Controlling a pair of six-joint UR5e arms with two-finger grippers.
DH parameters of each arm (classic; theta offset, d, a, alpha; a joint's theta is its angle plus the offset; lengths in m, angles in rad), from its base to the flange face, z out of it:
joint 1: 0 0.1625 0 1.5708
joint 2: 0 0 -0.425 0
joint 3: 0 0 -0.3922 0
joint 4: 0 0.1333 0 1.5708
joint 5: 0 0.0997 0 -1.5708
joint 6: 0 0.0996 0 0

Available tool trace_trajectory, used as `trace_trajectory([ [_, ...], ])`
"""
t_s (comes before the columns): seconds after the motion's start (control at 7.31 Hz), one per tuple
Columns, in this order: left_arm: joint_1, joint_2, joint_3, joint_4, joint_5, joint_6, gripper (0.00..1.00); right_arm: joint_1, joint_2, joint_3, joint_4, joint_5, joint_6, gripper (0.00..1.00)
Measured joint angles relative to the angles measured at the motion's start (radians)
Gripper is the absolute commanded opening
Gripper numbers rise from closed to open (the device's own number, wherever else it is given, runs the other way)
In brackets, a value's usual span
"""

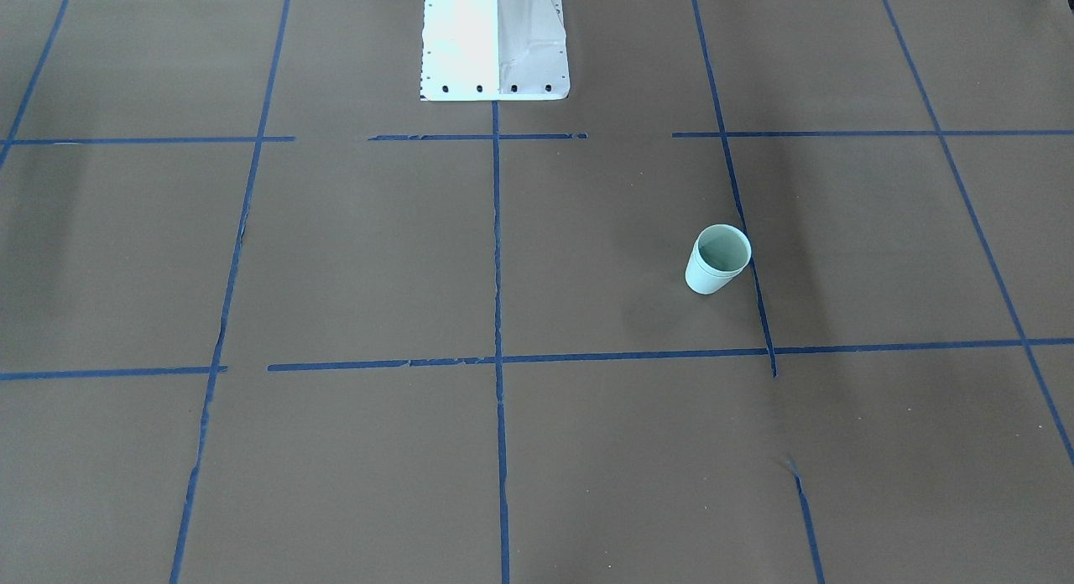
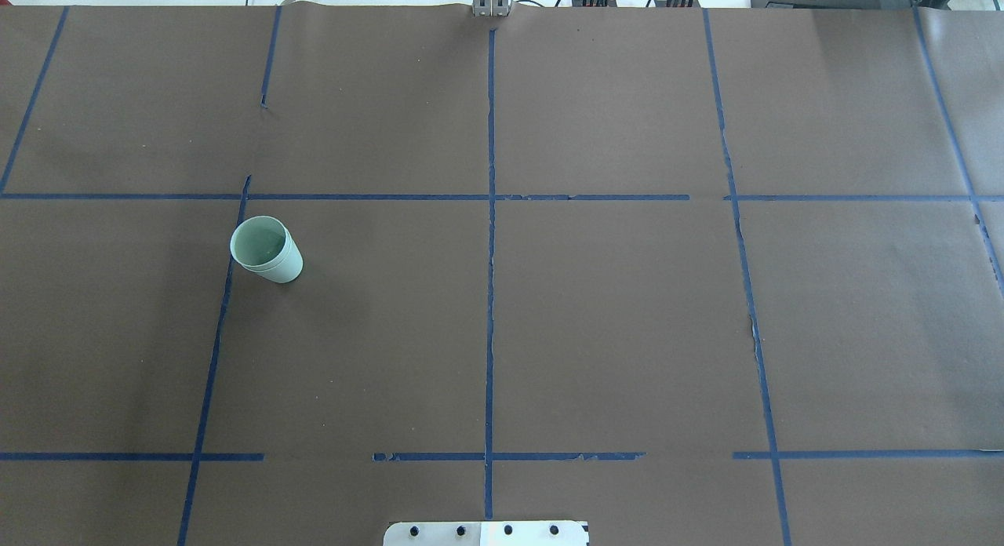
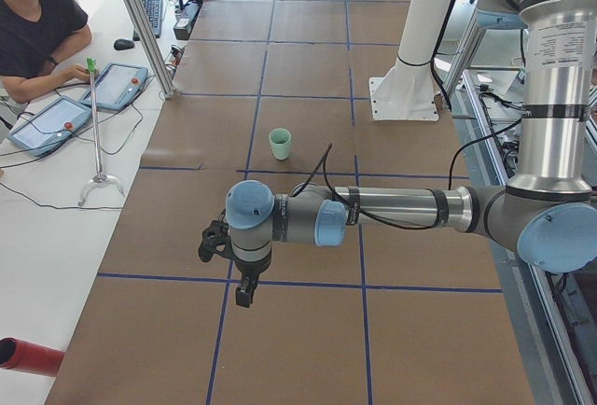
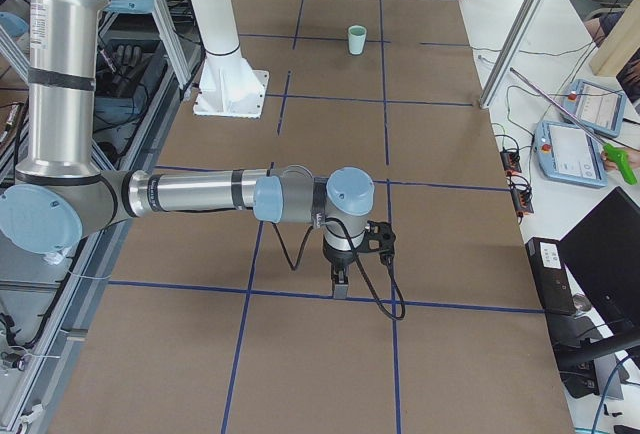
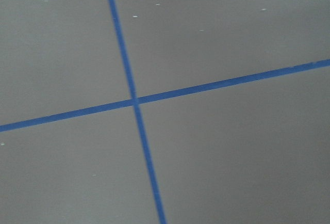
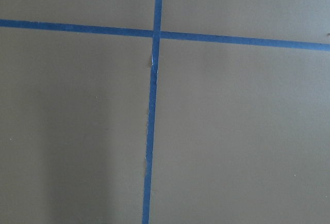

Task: Stack cups

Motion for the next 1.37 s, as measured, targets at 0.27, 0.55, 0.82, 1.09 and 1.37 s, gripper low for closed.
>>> trace_trajectory([
  [0.27, -0.016, -0.008, 0.002, 0.05, -0.012, -0.002, 1.0, 0.0, 0.0, 0.0, 0.0, 0.0, 0.0, 1.0],
  [0.55, -0.013, -0.013, -0.017, 0.055, -0.055, -0.098, 1.0, 0.0, 0.0, 0.0, 0.0, 0.0, 0.0, 1.0],
  [0.82, 0.002, -0.01, -0.043, 0.051, -0.068, -0.134, 1.0, 0.0, 0.0, 0.0, 0.0, 0.0, 0.0, 1.0],
  [1.09, 0.014, -0.007, -0.056, 0.048, -0.068, -0.139, 1.0, 0.0, 0.0, 0.0, 0.0, 0.0, 0.0, 1.0],
  [1.37, 0.015, 0.001, -0.068, 0.048, -0.07, -0.141, 1.0, 0.0, 0.0, 0.0, 0.0, 0.0, 0.0, 1.0],
])
